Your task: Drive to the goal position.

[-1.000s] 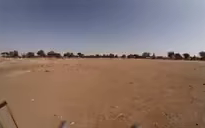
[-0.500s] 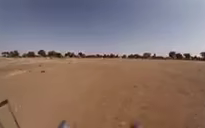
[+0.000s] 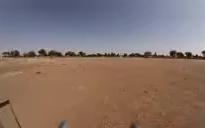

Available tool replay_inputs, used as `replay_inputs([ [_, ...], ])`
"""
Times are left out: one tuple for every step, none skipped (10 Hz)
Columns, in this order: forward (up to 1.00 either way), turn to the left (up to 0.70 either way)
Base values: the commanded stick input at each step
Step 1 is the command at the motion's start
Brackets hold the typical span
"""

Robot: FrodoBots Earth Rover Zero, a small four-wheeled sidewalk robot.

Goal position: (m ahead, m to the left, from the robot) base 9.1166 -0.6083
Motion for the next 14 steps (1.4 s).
replay_inputs([
  [0.70, 0.00],
  [0.70, 0.00],
  [0.70, 0.00],
  [0.70, 0.00],
  [0.70, 0.00],
  [0.70, 0.00],
  [0.70, 0.00],
  [0.70, 0.00],
  [0.70, 0.00],
  [0.70, 0.00],
  [0.70, 0.00],
  [0.70, 0.00],
  [0.70, 0.00],
  [0.70, 0.00],
])
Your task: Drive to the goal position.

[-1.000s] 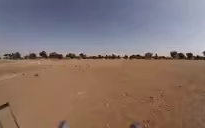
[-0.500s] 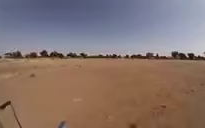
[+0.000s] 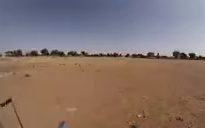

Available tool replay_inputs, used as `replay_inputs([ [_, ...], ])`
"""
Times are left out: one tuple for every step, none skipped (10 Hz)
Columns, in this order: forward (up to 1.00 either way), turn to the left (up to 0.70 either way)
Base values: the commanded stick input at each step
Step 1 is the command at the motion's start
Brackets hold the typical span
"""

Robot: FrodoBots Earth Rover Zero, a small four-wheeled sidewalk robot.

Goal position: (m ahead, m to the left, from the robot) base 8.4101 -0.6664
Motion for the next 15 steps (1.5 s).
replay_inputs([
  [0.70, 0.00],
  [0.70, 0.00],
  [0.70, 0.00],
  [0.70, 0.00],
  [0.70, 0.00],
  [0.70, 0.00],
  [0.70, 0.00],
  [0.70, 0.00],
  [0.70, 0.00],
  [0.70, 0.00],
  [0.70, 0.00],
  [0.70, 0.00],
  [0.70, 0.00],
  [0.70, 0.00],
  [0.70, 0.00],
])
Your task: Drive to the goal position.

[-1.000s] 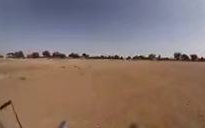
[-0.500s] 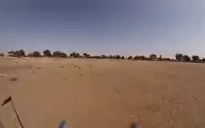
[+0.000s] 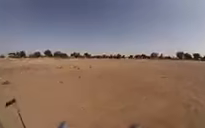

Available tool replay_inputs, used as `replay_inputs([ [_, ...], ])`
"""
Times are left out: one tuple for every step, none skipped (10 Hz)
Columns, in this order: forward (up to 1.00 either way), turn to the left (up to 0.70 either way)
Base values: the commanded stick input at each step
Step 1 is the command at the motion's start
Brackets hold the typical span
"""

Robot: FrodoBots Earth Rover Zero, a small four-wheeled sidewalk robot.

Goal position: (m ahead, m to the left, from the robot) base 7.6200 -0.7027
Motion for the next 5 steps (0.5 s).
replay_inputs([
  [0.70, 0.00],
  [0.70, 0.00],
  [0.70, 0.00],
  [0.70, 0.00],
  [0.70, 0.00],
])
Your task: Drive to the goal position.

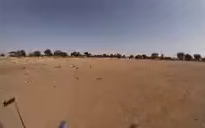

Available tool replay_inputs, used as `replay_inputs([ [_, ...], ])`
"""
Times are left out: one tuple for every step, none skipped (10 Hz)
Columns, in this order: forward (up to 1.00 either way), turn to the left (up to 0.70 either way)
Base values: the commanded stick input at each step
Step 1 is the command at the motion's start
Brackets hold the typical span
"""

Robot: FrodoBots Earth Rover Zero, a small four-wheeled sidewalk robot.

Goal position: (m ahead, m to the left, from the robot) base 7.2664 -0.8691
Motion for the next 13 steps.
replay_inputs([
  [0.70, 0.00],
  [0.70, 0.00],
  [0.70, 0.00],
  [0.70, 0.00],
  [0.70, 0.00],
  [0.70, 0.00],
  [0.70, 0.00],
  [0.70, 0.00],
  [0.70, 0.00],
  [0.70, 0.00],
  [0.70, 0.00],
  [0.70, 0.00],
  [0.70, 0.00],
])
